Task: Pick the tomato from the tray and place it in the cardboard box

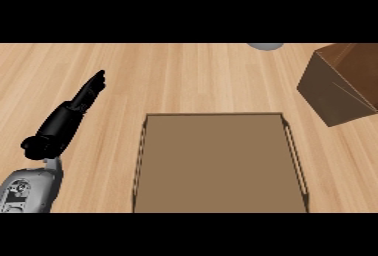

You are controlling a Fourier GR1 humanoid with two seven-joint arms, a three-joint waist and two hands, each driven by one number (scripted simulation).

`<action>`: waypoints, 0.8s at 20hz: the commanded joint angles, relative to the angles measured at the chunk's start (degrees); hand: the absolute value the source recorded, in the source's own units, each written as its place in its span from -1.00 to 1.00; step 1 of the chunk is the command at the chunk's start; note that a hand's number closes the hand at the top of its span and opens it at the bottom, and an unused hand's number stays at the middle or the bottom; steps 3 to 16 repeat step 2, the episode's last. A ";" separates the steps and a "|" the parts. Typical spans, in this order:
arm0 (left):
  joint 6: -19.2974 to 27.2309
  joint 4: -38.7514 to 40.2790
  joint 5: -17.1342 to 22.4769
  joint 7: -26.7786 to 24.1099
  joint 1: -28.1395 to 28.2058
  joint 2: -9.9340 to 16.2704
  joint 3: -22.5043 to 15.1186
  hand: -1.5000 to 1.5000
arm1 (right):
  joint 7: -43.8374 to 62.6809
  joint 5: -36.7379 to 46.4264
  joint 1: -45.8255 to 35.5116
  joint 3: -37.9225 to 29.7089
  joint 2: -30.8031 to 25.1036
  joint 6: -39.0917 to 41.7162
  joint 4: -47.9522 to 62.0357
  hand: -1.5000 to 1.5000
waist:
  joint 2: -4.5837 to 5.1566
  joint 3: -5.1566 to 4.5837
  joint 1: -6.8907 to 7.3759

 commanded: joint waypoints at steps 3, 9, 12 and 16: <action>0.41 -1.13 -1.34 -1.00 0.94 -0.67 -1.18 0.00 | -5.27 -5.56 4.69 -5.91 -4.31 -3.35 2.98 -1.00 | 0.35 0.01 0.86; 0.41 -1.13 -1.34 -1.00 0.94 -0.67 -1.18 0.00 | -5.27 -5.56 4.69 -5.91 -4.31 -3.35 2.98 -1.00 | 0.35 0.01 0.86; 0.41 -1.13 -1.34 -1.00 0.94 -0.67 -1.18 0.00 | -5.27 -5.56 4.69 -5.91 -4.31 -3.35 2.98 -1.00 | 0.35 0.01 0.86; 0.41 -1.13 -1.34 -1.00 0.94 -0.67 -1.18 0.00 | -5.27 -5.56 4.69 -5.91 -4.31 -3.35 2.98 -1.00 | 0.35 0.01 0.86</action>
